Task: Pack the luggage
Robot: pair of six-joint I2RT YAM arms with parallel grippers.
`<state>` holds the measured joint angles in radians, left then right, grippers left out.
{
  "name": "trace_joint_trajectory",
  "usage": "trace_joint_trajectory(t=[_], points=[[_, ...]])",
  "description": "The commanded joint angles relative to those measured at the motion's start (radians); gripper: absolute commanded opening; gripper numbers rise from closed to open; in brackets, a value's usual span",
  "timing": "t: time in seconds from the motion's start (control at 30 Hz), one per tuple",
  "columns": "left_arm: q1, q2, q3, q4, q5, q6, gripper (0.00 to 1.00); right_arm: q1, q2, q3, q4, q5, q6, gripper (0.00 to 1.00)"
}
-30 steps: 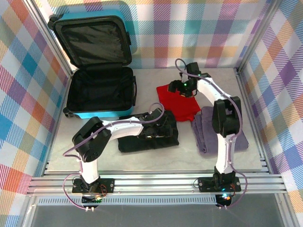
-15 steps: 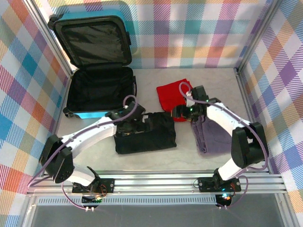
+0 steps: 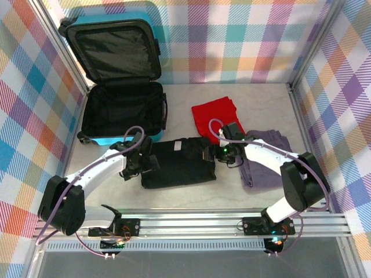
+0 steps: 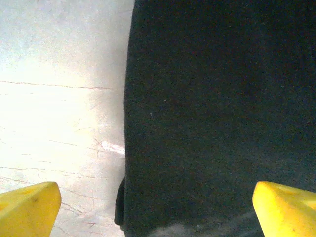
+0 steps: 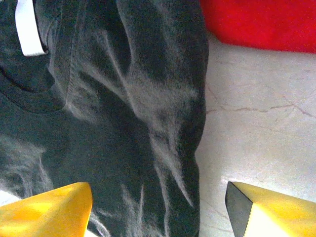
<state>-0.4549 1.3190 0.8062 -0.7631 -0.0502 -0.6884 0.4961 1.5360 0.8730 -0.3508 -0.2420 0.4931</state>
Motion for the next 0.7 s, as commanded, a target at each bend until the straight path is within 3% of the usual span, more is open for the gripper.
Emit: trace_joint_trajectory(t=[0.0, 0.67], points=[[0.016, 0.012, -0.035, 0.042, 0.055, 0.015, 0.99, 0.017, 0.038, 0.011, 0.037, 0.021, 0.018, 0.72], [0.023, 0.142, -0.113, 0.284, 0.212, 0.001, 0.91, 0.14, 0.141, 0.027, 0.099, 0.052, 0.089, 0.62]])
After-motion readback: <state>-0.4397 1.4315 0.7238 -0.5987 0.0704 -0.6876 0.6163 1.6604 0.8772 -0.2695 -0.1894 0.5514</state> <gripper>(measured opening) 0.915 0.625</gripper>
